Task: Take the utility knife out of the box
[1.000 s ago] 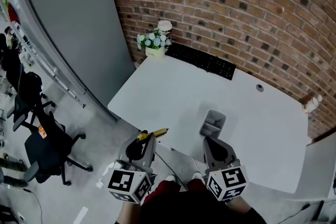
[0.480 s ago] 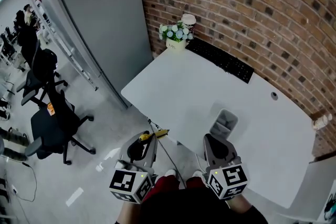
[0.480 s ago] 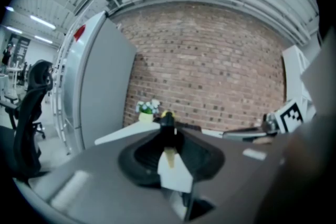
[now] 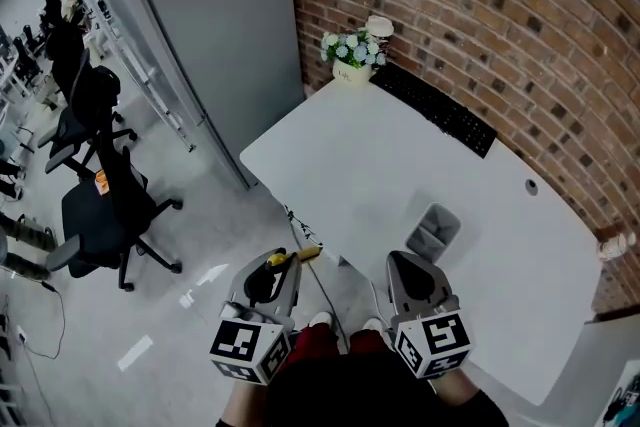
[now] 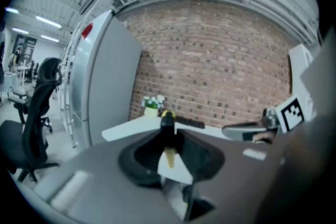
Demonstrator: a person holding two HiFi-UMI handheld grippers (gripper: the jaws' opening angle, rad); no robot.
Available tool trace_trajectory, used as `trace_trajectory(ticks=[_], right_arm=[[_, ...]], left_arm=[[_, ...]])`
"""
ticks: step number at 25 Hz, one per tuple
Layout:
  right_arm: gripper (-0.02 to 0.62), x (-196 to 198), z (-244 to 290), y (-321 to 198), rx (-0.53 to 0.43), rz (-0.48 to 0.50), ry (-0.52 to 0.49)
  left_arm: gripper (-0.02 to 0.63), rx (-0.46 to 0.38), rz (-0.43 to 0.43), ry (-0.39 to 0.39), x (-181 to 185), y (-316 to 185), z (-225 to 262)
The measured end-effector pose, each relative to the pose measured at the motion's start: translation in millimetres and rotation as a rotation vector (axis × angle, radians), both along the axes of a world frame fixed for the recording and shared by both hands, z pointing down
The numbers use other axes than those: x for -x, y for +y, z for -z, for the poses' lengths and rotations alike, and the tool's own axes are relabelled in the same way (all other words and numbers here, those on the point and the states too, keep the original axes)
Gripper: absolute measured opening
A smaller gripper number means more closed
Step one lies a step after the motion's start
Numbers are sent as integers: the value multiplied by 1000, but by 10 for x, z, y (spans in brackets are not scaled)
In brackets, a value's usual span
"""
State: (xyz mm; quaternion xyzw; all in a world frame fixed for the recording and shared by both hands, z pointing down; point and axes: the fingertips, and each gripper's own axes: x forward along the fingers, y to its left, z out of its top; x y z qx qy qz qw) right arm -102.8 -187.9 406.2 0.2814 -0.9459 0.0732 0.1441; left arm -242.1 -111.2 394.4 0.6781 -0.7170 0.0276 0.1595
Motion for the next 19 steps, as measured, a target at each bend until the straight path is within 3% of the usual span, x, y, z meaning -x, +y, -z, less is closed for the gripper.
trace_trajectory(ticks=[19], right_arm=[[8, -4, -42, -3, 2, -10, 23]], left_arm=[[75, 16, -1, 11, 54, -30, -42]])
